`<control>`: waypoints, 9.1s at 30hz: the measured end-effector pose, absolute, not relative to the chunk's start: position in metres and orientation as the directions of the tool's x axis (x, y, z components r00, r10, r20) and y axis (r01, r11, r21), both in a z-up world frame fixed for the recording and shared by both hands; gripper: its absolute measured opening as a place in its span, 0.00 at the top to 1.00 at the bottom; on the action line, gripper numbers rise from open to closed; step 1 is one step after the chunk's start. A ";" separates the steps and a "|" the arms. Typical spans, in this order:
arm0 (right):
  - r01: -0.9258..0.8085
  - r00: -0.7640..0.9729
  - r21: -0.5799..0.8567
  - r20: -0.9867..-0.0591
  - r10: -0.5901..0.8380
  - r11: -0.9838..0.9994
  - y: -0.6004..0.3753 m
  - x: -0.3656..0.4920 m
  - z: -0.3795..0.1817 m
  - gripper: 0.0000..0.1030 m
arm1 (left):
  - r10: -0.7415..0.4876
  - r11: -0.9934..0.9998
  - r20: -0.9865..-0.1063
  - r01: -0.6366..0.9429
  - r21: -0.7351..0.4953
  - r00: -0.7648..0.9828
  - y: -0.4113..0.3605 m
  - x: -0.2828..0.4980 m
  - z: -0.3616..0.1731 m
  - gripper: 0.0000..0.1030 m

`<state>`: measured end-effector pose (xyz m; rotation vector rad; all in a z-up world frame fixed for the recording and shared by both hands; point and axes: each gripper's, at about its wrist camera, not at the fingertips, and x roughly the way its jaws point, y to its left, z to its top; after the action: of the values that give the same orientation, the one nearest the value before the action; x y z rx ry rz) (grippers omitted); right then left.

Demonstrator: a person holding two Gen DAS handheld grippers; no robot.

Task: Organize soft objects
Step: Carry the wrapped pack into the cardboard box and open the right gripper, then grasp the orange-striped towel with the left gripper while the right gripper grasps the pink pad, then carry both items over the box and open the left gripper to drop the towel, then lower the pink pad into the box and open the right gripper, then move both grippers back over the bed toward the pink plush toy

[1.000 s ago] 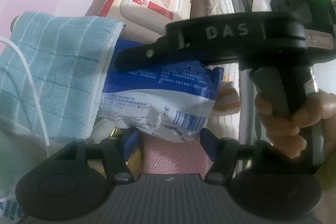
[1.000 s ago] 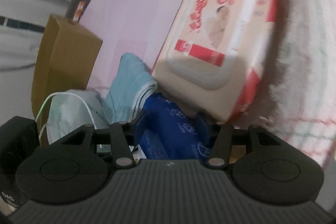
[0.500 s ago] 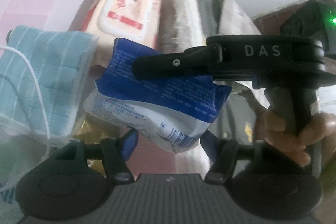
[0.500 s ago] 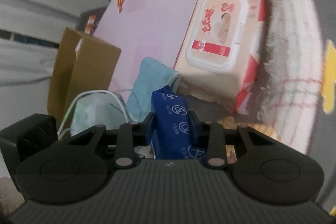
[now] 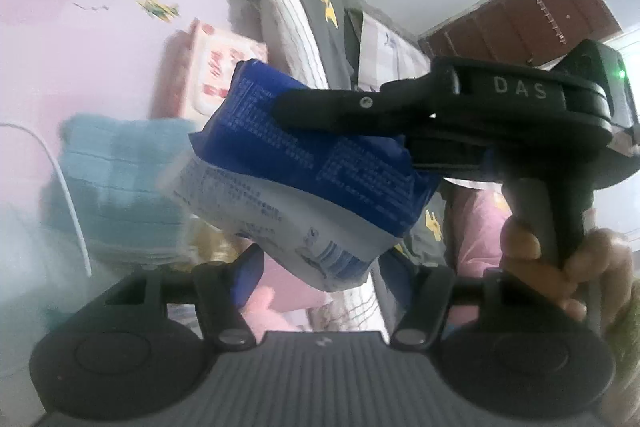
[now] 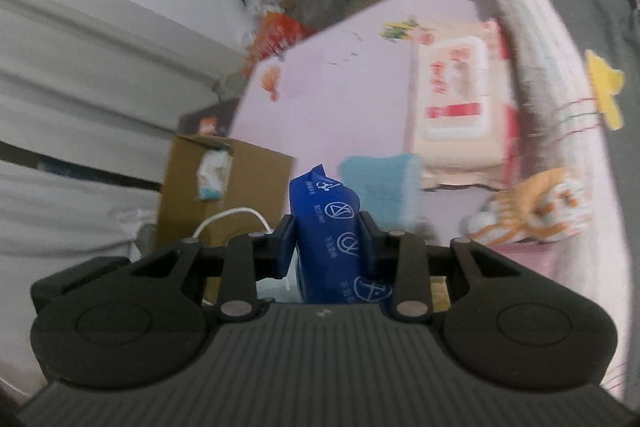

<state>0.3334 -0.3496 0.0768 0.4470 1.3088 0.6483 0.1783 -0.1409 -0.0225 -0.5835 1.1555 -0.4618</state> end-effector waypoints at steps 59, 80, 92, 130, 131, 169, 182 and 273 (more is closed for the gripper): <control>0.205 0.490 0.829 -0.548 0.678 0.521 -0.184 0.230 -0.063 0.52 | -0.068 0.982 -0.989 -0.167 -0.090 0.134 0.127 0.199 -0.124 0.44; 0.245 0.494 0.810 -0.577 0.650 0.532 -0.216 0.198 -0.069 0.45 | -0.013 0.979 -0.948 -0.188 -0.076 0.317 0.113 0.197 -0.084 0.28; 0.255 0.555 0.808 -0.572 0.603 0.532 -0.315 0.152 -0.049 0.37 | -0.014 0.992 -0.857 -0.097 -0.074 0.515 0.032 0.178 0.007 0.22; 0.346 0.291 0.635 -0.773 0.564 0.691 -0.478 0.235 -0.137 0.40 | -0.197 0.863 -0.923 0.505 -0.004 0.329 -0.324 0.288 -0.155 0.41; 0.342 0.282 0.634 -0.774 0.568 0.694 -0.476 0.237 -0.140 0.41 | -0.198 0.865 -0.924 0.501 -0.009 0.326 -0.322 0.288 -0.154 0.43; 0.263 0.730 0.849 -0.485 0.481 0.458 -0.394 0.130 -0.022 0.73 | -0.278 0.957 -0.831 0.216 -0.194 0.483 -0.109 0.198 0.048 0.52; 0.179 0.529 0.862 -0.490 0.693 0.474 -0.168 0.158 -0.015 0.73 | 0.146 0.989 -0.920 -0.064 0.132 0.364 0.118 0.140 0.009 0.52; 0.079 0.427 0.966 -0.257 0.867 0.247 -0.071 0.193 -0.078 0.21 | 0.013 0.990 -0.906 -0.133 -0.047 0.422 0.092 0.096 0.012 0.22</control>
<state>0.1934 -0.0711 -0.0776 1.2123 1.0034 0.6833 0.0962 0.0922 0.0117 -0.1182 1.1320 0.0919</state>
